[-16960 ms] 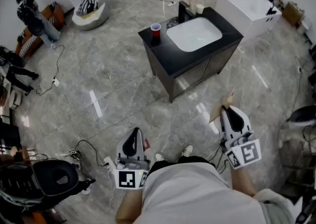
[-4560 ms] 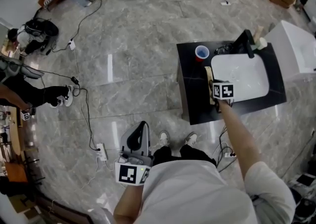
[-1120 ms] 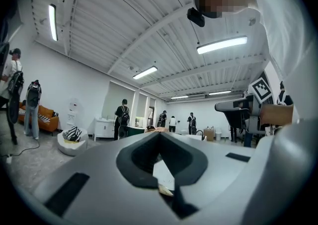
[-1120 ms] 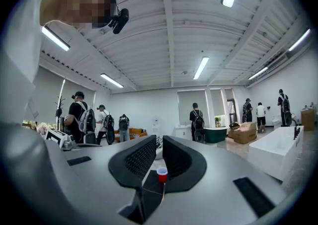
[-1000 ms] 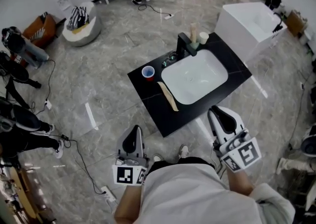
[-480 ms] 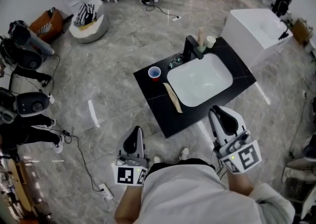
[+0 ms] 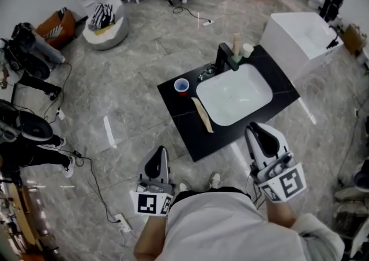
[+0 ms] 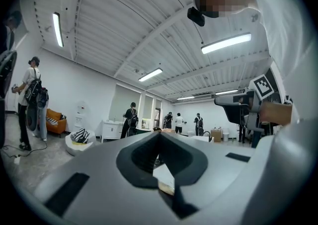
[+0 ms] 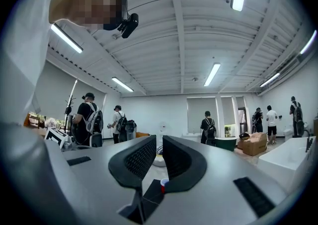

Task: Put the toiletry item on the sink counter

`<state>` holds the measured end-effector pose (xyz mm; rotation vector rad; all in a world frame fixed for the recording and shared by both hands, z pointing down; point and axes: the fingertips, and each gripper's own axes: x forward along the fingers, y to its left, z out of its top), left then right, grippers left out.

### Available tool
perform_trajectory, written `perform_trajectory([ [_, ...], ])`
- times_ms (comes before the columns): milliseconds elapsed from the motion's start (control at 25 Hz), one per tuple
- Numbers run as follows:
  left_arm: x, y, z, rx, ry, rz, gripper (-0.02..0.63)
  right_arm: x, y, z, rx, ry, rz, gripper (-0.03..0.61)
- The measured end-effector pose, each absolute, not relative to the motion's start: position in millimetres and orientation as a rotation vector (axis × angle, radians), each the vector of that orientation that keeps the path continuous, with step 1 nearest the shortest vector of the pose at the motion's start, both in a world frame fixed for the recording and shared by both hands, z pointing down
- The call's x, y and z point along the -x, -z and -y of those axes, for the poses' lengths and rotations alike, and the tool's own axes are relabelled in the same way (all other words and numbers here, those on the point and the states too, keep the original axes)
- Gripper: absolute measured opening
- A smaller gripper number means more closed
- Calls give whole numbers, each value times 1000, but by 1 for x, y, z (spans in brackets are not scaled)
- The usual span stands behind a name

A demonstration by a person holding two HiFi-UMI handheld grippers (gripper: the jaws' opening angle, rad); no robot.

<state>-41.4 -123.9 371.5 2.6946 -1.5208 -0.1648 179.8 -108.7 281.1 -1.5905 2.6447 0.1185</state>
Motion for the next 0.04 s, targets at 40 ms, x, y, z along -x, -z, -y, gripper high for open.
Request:
perform_trajectory([
  [40,41,-372,124,-2694,164,1519,3,-180,-281,109,1592,-119,-2645,63],
])
